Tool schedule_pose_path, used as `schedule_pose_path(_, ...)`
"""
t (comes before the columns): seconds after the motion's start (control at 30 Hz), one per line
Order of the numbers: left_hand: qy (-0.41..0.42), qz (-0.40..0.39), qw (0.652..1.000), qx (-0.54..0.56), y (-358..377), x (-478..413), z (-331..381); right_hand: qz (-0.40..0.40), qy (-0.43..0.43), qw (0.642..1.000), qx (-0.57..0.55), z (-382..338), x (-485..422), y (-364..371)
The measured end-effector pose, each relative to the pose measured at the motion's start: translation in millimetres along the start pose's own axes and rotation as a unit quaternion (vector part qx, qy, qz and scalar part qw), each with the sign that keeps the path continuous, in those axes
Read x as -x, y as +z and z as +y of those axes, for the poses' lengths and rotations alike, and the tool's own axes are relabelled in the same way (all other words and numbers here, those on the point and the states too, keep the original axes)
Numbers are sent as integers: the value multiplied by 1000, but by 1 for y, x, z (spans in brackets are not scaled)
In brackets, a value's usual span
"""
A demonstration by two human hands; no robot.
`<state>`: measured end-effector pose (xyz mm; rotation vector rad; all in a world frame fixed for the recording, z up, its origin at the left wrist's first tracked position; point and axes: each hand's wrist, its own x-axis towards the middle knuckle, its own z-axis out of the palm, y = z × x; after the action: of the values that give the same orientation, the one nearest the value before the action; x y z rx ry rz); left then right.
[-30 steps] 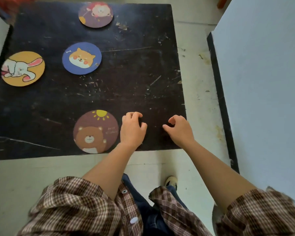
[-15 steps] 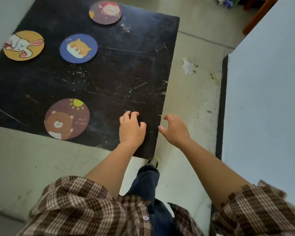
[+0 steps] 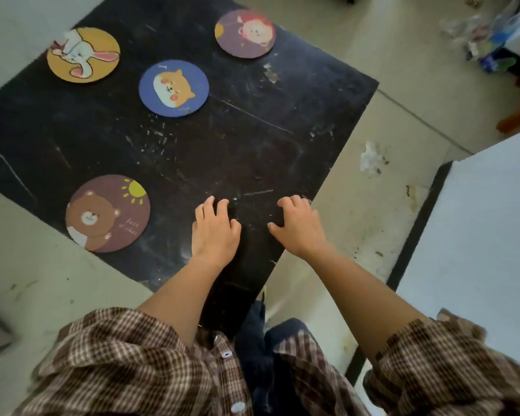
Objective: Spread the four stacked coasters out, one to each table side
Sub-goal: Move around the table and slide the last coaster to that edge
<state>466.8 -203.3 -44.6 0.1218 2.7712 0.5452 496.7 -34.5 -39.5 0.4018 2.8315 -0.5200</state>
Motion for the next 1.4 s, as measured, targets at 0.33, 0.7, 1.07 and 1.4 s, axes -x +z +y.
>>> schedule_pose_path(0.33, -148, 41, 988, 36, -4, -31, 29, -75, -154, 985, 13, -5, -83, -33)
schedule_pose_path(0.7, -324, 121, 931, 120, 1, -65, 87, -141, -308, 935, 102, 2, -169, -70)
schedule_pose_path(1.07, -348, 141, 917, 136, -28, -137, 69, -136, -343, 922, 113, -60, -251, -77)
schedule_pose_path(1.4, -347, 187, 903, 169, -65, -206, 30, -136, -311, 937, 81, -120, -320, -75)
